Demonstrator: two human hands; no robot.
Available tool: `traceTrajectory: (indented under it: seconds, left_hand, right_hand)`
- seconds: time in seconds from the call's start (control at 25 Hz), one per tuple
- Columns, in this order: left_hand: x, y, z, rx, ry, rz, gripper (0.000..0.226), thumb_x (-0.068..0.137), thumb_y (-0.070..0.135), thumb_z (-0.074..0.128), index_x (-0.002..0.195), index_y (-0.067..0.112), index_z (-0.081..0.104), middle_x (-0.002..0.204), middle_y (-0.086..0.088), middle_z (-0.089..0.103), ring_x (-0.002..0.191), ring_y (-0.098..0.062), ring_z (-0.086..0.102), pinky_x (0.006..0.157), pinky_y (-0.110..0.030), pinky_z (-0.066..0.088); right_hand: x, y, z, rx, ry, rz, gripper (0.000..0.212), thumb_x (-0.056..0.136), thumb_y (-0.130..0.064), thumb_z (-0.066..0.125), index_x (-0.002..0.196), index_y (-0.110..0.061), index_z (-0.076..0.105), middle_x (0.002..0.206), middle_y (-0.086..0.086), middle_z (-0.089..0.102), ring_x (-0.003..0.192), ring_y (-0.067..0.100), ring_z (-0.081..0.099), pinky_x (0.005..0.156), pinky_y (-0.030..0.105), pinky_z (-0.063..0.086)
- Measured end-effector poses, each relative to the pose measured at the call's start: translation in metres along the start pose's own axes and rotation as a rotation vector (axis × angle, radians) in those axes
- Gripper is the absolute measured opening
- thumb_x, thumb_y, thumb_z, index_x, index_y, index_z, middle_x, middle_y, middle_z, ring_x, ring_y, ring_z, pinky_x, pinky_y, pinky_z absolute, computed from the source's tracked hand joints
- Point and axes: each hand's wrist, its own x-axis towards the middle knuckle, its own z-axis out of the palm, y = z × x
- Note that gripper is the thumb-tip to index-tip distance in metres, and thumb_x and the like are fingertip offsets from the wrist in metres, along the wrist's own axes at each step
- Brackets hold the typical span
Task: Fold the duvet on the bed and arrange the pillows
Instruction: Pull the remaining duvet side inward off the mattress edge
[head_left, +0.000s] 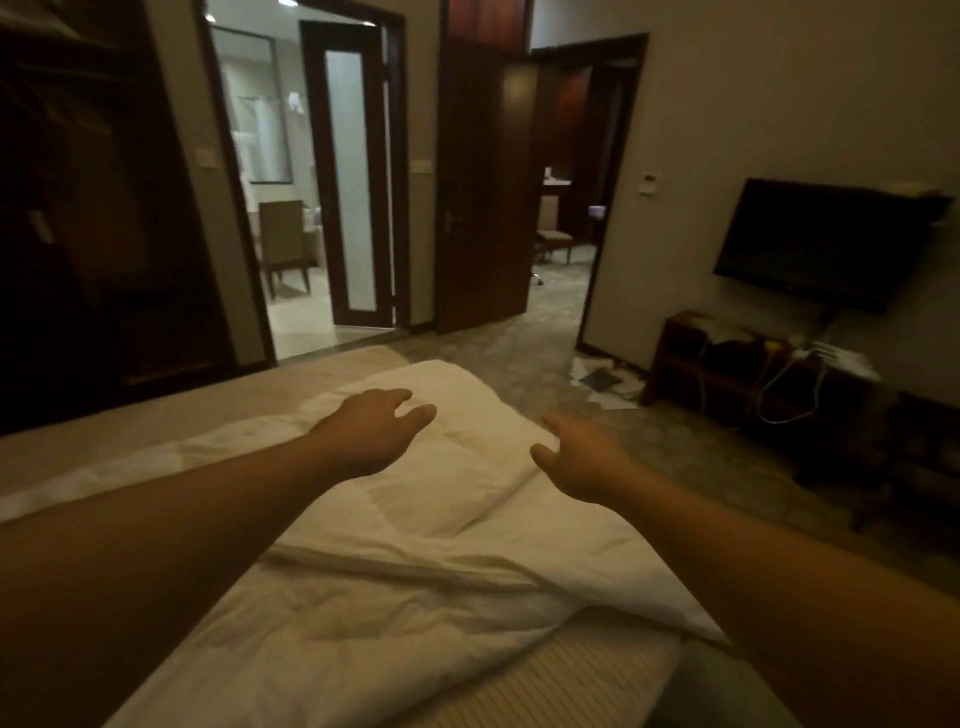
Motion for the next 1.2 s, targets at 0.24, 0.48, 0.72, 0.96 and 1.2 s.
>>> traceTrajectory:
  seconds: [0.24,0.48,0.72,0.96,1.2]
  left_hand:
    - [0.065,0.056,0.046,0.011,-0.050,0.063,0.069,0.092,0.067,0.036,0.145,0.024,0.041,0.151,-0.003,0.041,0.138,-0.025,0.036,0.112,-0.046,0.032]
    - [0.157,0.074,0.095,-0.024,-0.095,0.085,0.069,0.091,0.068,0.035,0.143,0.024,0.044,0.149,-0.003,0.044,0.136,-0.027,0.039,0.110,-0.046,0.034]
    - [0.230,0.102,0.145,-0.067,-0.148,0.133,0.069,0.091,0.068,0.034,0.143,0.023,0.045,0.149,-0.002,0.044,0.135,-0.027,0.040,0.110,-0.047,0.035]
    - [0.277,0.128,0.202,-0.049,-0.195,0.090,0.071,0.090,0.070,0.033,0.142,0.023,0.045,0.149,-0.002,0.045,0.135,-0.026,0.041,0.110,-0.045,0.035]
    - [0.304,0.171,0.308,-0.014,-0.299,-0.063,0.070,0.091,0.070,0.033,0.141,0.024,0.046,0.148,-0.002,0.045,0.135,-0.026,0.040,0.110,-0.043,0.034]
  right_hand:
    - [0.034,0.075,-0.021,0.017,0.008,0.090,0.059,0.096,-0.044,0.053,0.149,-0.024,0.034,0.152,0.003,0.039,0.136,0.025,0.040,0.107,0.037,0.037]
    - [0.103,0.127,-0.024,-0.054,0.004,0.137,0.065,0.094,-0.045,0.053,0.152,-0.027,0.029,0.157,0.001,0.031,0.143,0.025,0.029,0.115,0.042,0.031]
    - [0.162,0.180,-0.015,-0.124,-0.037,0.203,0.063,0.096,-0.043,0.050,0.151,-0.023,0.028,0.158,0.002,0.029,0.145,0.027,0.025,0.116,0.041,0.026]
    - [0.209,0.245,-0.001,-0.075,-0.076,0.180,0.066,0.093,-0.042,0.051,0.151,-0.022,0.029,0.156,0.003,0.032,0.143,0.027,0.029,0.116,0.039,0.028]
    - [0.252,0.363,0.038,-0.031,-0.183,0.102,0.070,0.091,-0.049,0.054,0.150,-0.016,0.033,0.152,0.007,0.039,0.138,0.027,0.038,0.113,0.037,0.033]
